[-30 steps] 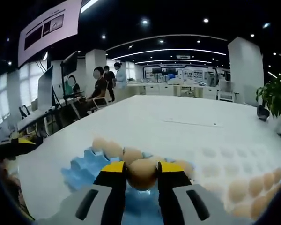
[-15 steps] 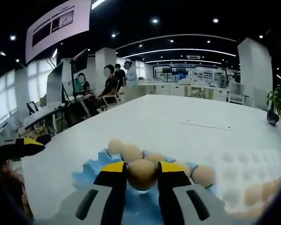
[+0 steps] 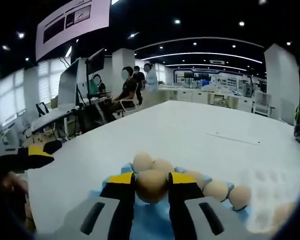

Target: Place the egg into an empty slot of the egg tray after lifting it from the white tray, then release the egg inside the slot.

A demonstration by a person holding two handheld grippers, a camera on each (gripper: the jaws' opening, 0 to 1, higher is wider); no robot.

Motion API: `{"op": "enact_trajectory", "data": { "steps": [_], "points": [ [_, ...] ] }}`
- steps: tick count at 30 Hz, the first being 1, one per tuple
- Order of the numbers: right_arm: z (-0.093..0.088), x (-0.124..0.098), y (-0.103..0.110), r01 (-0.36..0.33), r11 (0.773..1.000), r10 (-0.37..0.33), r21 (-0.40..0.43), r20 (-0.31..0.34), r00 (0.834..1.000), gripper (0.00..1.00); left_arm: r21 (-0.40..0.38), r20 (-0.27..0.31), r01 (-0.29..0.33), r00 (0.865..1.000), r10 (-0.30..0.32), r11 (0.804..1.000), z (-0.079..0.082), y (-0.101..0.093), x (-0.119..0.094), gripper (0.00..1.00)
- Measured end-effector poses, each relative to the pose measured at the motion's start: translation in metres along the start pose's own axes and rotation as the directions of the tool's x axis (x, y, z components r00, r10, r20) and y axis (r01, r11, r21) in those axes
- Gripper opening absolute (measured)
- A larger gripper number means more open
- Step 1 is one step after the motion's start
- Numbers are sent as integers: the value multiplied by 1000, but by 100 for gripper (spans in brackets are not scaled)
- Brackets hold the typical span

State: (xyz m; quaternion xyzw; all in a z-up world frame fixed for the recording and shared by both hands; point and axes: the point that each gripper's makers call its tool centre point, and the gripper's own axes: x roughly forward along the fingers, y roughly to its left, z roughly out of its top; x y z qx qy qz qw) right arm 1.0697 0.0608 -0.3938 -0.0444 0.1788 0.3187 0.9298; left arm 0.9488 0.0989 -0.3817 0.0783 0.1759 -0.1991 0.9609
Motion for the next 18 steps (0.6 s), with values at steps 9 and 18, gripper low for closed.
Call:
{"op": "enact_trajectory", "data": {
  "steps": [9,18],
  "points": [
    [0,17,19,-68,998,68,-13,-12,998,26,-4,-5,-5,1000,5,1000,-3,5,-1,98],
    [2,33,29,-129,990,129,-52,-12,992,26,-13,-19,-8,1000,8,1000,-9,9,0,98]
  ]
}}
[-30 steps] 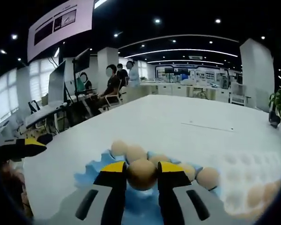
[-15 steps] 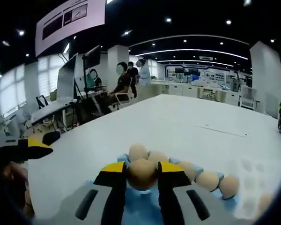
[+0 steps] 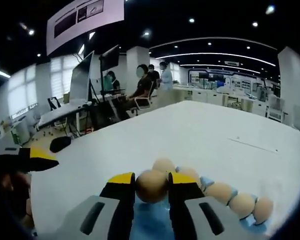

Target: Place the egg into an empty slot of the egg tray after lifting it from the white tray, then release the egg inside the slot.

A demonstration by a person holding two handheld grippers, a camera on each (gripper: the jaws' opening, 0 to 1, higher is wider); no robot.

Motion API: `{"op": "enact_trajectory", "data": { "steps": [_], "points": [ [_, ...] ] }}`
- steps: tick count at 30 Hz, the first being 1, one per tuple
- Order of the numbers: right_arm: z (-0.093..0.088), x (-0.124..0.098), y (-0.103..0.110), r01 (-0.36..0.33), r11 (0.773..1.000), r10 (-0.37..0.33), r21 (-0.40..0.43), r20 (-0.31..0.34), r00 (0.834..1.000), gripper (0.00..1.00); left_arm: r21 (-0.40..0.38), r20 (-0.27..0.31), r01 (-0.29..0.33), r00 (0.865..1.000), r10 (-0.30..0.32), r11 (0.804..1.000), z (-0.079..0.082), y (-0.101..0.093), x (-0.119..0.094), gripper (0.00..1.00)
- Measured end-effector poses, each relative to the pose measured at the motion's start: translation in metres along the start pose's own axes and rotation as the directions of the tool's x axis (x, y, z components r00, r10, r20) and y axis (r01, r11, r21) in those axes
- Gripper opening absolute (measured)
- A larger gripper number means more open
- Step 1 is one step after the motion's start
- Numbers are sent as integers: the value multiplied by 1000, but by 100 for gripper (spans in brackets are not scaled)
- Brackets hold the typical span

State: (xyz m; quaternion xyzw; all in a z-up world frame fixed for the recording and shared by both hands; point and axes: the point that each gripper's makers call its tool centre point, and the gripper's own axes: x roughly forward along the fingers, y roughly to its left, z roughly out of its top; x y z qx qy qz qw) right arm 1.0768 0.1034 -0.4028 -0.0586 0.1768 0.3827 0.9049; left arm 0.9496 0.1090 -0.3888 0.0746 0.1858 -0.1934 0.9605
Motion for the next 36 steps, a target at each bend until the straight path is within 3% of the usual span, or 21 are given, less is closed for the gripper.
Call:
{"op": "enact_trajectory", "data": {
  "steps": [11,28,36],
  "points": [
    [-22,17,10,-40,998,38,-43,-44,998,27,-14,-1,-19,1000,19,1000,-2,6,-3,98],
    [-23,20,12,-67,989,65,-135,-19,998,28,-10,-2,-10,1000,10,1000,0,3,1,98],
    [-24,16,8,-60,989,63,-135,21,998,35,-9,-4,-5,1000,5,1000,0,1,2,98]
  ]
}}
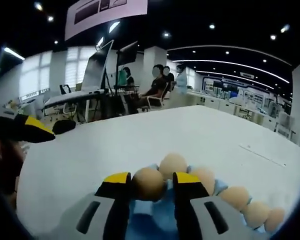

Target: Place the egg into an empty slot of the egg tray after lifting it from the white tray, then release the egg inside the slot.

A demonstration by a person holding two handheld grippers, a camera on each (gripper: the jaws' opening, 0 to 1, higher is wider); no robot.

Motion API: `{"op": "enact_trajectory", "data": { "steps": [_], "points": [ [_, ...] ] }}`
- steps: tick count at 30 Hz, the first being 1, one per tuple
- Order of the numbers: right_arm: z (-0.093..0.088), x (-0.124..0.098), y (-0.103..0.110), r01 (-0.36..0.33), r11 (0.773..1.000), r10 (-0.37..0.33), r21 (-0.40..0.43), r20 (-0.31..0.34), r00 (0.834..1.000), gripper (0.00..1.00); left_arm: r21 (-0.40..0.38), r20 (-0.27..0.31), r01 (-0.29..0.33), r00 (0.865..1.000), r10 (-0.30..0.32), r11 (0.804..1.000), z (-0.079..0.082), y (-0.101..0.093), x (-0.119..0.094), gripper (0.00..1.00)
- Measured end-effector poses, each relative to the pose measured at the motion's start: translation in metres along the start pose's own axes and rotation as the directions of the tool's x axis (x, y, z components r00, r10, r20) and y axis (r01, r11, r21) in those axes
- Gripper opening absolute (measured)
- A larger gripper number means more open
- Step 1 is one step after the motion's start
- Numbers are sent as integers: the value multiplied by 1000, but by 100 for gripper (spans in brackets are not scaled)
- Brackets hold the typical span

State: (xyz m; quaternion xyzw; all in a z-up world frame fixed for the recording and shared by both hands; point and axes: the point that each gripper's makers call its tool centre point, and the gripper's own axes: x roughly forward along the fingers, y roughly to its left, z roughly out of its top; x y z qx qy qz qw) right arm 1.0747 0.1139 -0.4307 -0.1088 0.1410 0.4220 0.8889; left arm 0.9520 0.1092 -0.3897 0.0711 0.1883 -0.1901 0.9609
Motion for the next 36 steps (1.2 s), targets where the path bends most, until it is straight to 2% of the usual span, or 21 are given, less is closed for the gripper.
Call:
{"op": "enact_trajectory", "data": {
  "steps": [5,7,12,16,25,31,36],
  "points": [
    [5,-1,0,-11,1000,10,11,43,999,45,-2,4,0,1000,0,1000,0,0,0,99],
    [5,-2,-1,-4,1000,3,8,45,999,45,-1,2,1,1000,-1,1000,0,0,0,99],
    [16,-8,-4,7,1000,-7,4,98,995,49,-1,8,2,1000,-2,1000,2,0,1,99],
    [23,-11,-5,18,1000,-18,-1,128,992,57,5,4,6,1000,-6,1000,3,-1,1,99],
    [21,-12,-12,29,999,-33,35,108,994,79,6,11,8,1000,-9,1000,5,-2,1,100],
    [15,-15,-20,43,998,-47,45,91,995,87,5,17,16,1000,-16,1000,7,-4,3,100],
    [14,-20,-26,64,997,-68,40,89,994,87,7,20,21,1000,-21,1000,8,-6,4,100]
  ]
}}
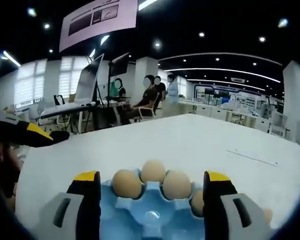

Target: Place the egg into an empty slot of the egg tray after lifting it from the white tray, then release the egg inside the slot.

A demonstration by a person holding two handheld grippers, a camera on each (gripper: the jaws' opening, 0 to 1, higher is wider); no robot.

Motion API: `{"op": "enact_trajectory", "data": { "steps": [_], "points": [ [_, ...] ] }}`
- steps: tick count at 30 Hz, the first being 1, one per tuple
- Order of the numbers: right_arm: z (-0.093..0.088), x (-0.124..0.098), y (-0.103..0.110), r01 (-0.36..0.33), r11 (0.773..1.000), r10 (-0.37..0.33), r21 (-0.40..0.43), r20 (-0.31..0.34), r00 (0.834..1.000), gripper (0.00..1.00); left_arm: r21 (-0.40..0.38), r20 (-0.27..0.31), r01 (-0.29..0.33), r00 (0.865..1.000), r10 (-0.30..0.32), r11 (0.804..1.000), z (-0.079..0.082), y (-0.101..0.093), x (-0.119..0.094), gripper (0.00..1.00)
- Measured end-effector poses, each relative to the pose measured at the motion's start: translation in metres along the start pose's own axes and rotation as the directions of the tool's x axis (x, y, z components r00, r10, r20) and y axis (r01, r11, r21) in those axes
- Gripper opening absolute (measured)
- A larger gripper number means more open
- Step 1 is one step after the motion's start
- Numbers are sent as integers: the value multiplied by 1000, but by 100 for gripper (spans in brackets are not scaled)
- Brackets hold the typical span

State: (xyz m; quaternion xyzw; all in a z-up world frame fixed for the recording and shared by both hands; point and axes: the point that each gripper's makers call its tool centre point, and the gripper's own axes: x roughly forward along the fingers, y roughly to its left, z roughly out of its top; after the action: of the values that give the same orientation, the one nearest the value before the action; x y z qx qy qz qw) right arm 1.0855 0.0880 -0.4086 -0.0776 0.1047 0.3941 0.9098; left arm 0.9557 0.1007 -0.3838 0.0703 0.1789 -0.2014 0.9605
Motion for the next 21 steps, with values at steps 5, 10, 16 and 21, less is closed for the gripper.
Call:
{"op": "enact_trajectory", "data": {
  "steps": [5,10,16,21],
  "points": [
    [-1,-5,-7,17,1000,-17,4,-1,1000,88,2,2,2,1000,-2,1000,1,-1,0,100],
    [-4,-12,-17,41,999,-41,5,-6,999,88,4,6,12,1000,-12,1000,2,-5,2,100],
    [-7,-20,-27,67,998,-67,6,-12,998,88,5,10,18,1000,-18,1000,4,-8,3,100],
    [-9,-32,-38,99,995,-99,1,-16,995,87,2,15,24,1000,-24,1000,4,-13,6,100]
  ]
}}
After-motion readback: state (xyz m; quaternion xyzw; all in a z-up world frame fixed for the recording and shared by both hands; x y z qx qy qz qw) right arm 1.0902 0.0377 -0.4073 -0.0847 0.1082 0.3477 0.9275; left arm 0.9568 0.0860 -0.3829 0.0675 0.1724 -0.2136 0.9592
